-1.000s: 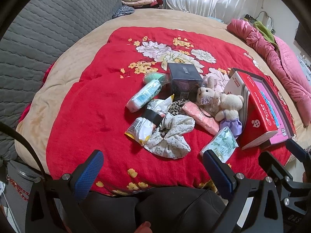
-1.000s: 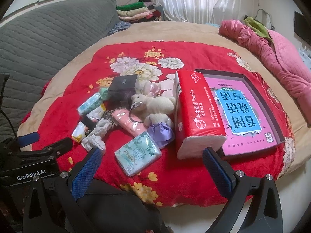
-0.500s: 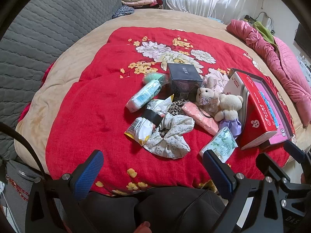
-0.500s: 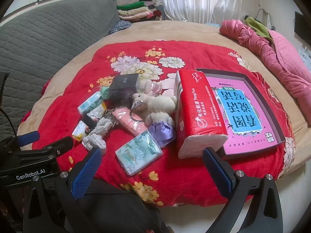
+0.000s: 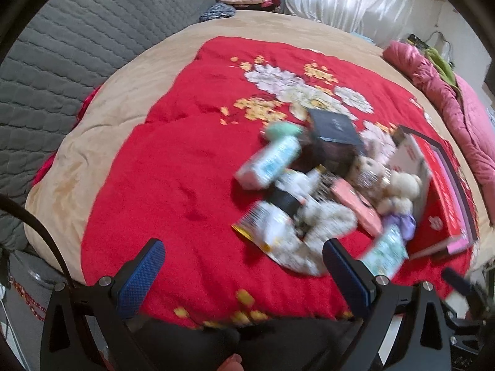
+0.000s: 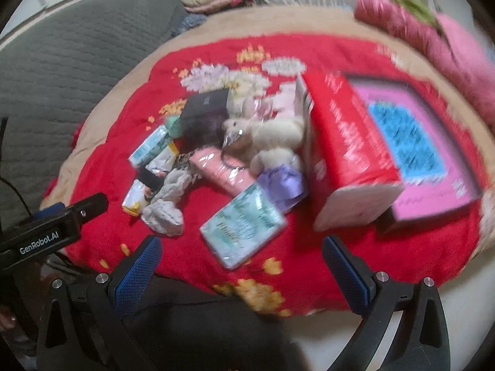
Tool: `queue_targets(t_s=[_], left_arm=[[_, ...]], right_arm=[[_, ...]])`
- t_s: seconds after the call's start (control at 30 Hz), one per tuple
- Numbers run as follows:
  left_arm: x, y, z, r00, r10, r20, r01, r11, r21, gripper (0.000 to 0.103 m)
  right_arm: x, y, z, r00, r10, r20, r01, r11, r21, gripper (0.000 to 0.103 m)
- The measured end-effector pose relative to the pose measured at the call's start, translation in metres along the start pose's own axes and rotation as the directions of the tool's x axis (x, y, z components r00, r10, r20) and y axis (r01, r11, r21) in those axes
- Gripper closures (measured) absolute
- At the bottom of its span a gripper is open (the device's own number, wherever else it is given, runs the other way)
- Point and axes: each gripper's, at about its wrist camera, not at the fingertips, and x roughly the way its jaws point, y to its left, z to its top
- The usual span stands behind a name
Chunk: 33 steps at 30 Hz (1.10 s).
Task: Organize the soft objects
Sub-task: 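Reach the right tool to the green floral tissue pack and grasp it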
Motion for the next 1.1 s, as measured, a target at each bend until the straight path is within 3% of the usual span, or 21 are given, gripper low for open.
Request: queue_targets(t_s=[0.13, 0.33, 0.57, 0.8, 0.97, 1.1], left_arm=[[0.021, 0.015, 0.025, 1.000, 0.009, 0.011, -0.009, 1.000, 0.007, 0.001], [0.062, 0.015, 0.051, 0.999, -0.011, -0.044, 0.014, 0.998, 0.068, 0.001], [0.097, 0.013, 0.076, 0.994, -0.068, -0.085, 0.074, 0.995, 0.072, 0.001], [0.118, 0.010, 0.083, 0.979, -0.141, -0.144, 0.155, 0.984, 0.091, 0.001], [0.127, -0.001, 0.082, 0.976, -0.145, -0.164, 0.171, 0.973, 0.157, 0.001], [0.140, 0.002, 0.084, 0.966, -0.182, -0.186, 0.208, 0.970, 0.126, 0.003]], right_arm=[[0.022, 0.000, 0.006, 0.998, -0.035, -0.059, 0.040, 0.995, 0.089, 0.000], [0.043, 0.003, 0.014, 0.993, -0.037, -0.112, 0.051, 0.991, 0.123, 0.000], [0.059, 0.005, 0.023, 0.988, -0.053, -0.145, 0.075, 0.985, 0.154, 0.000], [0.081, -0.007, 0.026, 0.976, -0.061, -0.207, 0.115, 0.959, 0.260, 0.001], [0.092, -0.010, 0.023, 0.968, -0.070, -0.240, 0.137, 0.952, 0.275, 0.011], [0.088, -0.013, 0.022, 0.967, -0.101, -0.234, 0.164, 0.949, 0.268, 0.031]])
